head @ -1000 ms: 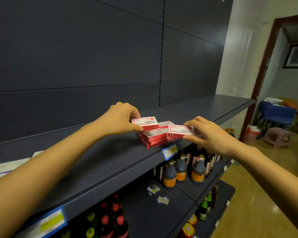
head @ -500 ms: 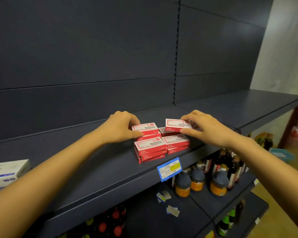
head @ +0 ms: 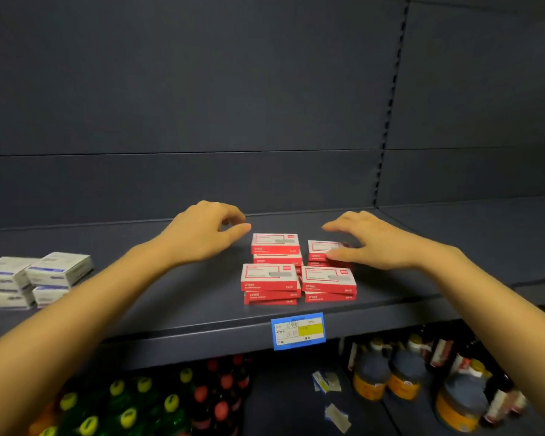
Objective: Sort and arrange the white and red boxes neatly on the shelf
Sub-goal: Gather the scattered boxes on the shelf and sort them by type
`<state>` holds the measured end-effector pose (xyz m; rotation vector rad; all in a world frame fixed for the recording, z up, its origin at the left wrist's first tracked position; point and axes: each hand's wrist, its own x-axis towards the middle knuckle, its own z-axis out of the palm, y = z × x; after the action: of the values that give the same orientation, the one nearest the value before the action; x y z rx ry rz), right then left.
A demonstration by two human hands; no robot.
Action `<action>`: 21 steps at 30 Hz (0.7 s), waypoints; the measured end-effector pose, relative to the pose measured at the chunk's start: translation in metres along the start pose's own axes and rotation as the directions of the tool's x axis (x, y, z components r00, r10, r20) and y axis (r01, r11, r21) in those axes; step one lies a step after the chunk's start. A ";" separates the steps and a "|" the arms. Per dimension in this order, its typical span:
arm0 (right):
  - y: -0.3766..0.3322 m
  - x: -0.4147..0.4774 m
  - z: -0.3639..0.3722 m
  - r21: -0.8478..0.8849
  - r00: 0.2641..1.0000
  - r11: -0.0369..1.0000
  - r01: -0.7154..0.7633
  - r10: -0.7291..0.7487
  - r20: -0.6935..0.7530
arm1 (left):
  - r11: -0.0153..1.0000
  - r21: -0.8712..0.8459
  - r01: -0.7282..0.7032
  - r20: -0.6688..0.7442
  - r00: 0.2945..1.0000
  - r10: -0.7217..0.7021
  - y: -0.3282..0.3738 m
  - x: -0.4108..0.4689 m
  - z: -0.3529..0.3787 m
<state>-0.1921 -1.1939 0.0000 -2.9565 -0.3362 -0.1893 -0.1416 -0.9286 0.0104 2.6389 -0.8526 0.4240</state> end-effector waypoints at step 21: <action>-0.292 0.084 0.036 0.095 0.726 0.720 0.687 -0.679 -0.105 | 0.723 0.282 0.630 -0.336 0.771 -0.541 -0.116 -0.239 -0.106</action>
<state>-0.1751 -0.8891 0.0185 -2.5397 -1.3758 -0.3279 -0.2755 -0.6764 -0.0103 2.9247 0.2032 0.7553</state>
